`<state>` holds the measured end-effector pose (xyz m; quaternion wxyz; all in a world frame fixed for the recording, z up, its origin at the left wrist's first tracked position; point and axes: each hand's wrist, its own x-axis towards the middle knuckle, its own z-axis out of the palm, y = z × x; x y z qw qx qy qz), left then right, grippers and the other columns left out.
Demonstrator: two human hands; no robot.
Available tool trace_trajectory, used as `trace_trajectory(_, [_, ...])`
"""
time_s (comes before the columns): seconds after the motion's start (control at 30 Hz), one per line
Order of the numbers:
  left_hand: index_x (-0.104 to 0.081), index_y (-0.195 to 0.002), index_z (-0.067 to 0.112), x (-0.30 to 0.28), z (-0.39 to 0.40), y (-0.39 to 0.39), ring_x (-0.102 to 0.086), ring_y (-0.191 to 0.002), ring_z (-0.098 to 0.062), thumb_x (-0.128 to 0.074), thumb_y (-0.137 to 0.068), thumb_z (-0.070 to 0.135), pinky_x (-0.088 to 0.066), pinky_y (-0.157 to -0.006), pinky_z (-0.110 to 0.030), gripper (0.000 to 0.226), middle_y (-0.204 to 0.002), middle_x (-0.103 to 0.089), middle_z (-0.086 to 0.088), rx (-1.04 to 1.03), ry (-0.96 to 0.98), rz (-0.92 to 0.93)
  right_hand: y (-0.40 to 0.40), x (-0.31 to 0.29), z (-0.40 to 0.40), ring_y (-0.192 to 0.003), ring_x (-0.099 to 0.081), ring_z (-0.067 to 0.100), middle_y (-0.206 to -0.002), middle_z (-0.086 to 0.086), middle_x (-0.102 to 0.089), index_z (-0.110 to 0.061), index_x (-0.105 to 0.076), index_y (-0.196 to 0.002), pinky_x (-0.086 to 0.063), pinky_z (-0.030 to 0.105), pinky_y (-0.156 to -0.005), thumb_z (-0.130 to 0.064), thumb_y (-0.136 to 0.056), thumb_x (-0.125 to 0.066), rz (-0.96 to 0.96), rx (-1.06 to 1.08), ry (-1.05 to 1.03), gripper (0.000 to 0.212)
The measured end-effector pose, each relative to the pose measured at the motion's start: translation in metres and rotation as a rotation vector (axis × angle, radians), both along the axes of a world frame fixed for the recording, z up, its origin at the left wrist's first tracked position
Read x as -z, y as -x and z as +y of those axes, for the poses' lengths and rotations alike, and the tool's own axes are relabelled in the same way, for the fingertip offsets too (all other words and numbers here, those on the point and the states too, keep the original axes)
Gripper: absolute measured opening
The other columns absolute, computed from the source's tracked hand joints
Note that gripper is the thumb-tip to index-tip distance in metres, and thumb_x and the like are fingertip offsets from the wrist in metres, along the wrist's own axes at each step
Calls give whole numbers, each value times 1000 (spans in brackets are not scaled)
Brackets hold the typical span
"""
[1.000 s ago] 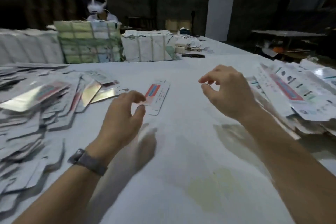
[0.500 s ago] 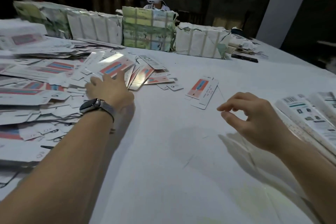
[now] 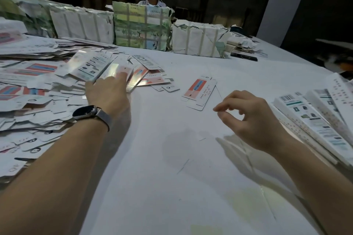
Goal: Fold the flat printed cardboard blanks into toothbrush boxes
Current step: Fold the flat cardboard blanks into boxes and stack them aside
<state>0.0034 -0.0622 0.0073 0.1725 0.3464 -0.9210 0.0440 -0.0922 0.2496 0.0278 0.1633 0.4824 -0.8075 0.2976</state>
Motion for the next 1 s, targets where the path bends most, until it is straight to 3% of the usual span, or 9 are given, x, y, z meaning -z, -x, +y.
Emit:
trace_trajectory(0.07, [-50,-127,21,-2,5,0,-62,-103,-35,-59,-88,27,-42,-80,-40,40,-103,-64,-8,45,27,32,-1,0,-1,-86,-57,12,-88,-13,-63,-15,-78,-92,-36,15,-70,-5,-86,-72,-6,-8,8,13])
trace_trajectory(0.13, [-52,-124,21,-7,17,2,-62,-99,-37,-59,-86,24,-38,-67,-36,39,-98,-61,-8,101,-6,86,-1,0,-1,-85,-57,10,-87,-12,-64,-15,-78,-92,-36,14,-70,-5,-86,-72,-25,-8,28,14])
trace_trajectory(0.37, [-50,-133,24,-23,86,10,-58,-90,-35,-57,-81,3,-36,-63,-36,56,-102,-66,-9,401,-87,422,-3,0,-6,-80,-61,12,-79,-12,-66,-25,-73,-98,-43,19,-64,-4,-87,-70,-225,-31,178,24])
trace_trajectory(0.47, [-57,-128,27,-27,109,10,-65,-74,-14,-60,-76,8,-52,-55,-33,55,-95,-73,1,551,-495,479,-2,1,-7,-79,-61,12,-82,-12,-65,-33,-65,-112,-47,27,-66,-10,-89,-69,-299,-29,231,33])
trace_trajectory(0.53, [-59,-122,33,-30,117,6,-71,-78,-16,-56,-66,12,-61,-64,-38,60,-93,-74,-4,636,-865,455,-2,0,-8,-80,-61,12,-84,-13,-65,-39,-55,-123,-47,25,-67,-21,-87,-67,-331,-27,278,42])
trace_trajectory(0.6, [-55,-122,40,-33,122,1,-72,-91,-23,-53,-61,11,-61,-78,-49,67,-99,-74,-6,710,-1099,383,-2,-1,-9,-80,-61,15,-84,-10,-65,-45,-45,-132,-48,24,-70,-30,-86,-63,-349,-23,330,52])
trace_trajectory(0.7, [-51,-125,45,-36,125,-1,-68,-103,-22,-51,-63,0,-60,-83,-50,76,-107,-72,0,821,-1287,355,-5,-4,-9,-81,-63,20,-90,-3,-67,-47,-34,-139,-53,29,-71,-29,-89,-62,-388,-82,408,60])
trace_trajectory(0.83, [-49,-128,47,-34,133,0,-68,-105,-25,-40,-81,-20,-62,-77,-40,82,-113,-68,-4,1000,-1593,285,-11,-9,-11,-86,-71,10,-108,1,-71,-36,-36,-139,-53,17,-61,-16,-93,-56,-588,-257,561,54])
trace_trajectory(1.0, [-46,-128,33,-28,151,0,-74,-84,-25,-39,-94,-3,-61,-69,-37,50,-98,-74,-7,1039,-1898,429,-9,-7,-12,-75,-67,5,-102,-3,-70,-33,-31,-147,-47,18,-52,-13,-104,-45,-644,-213,495,50])
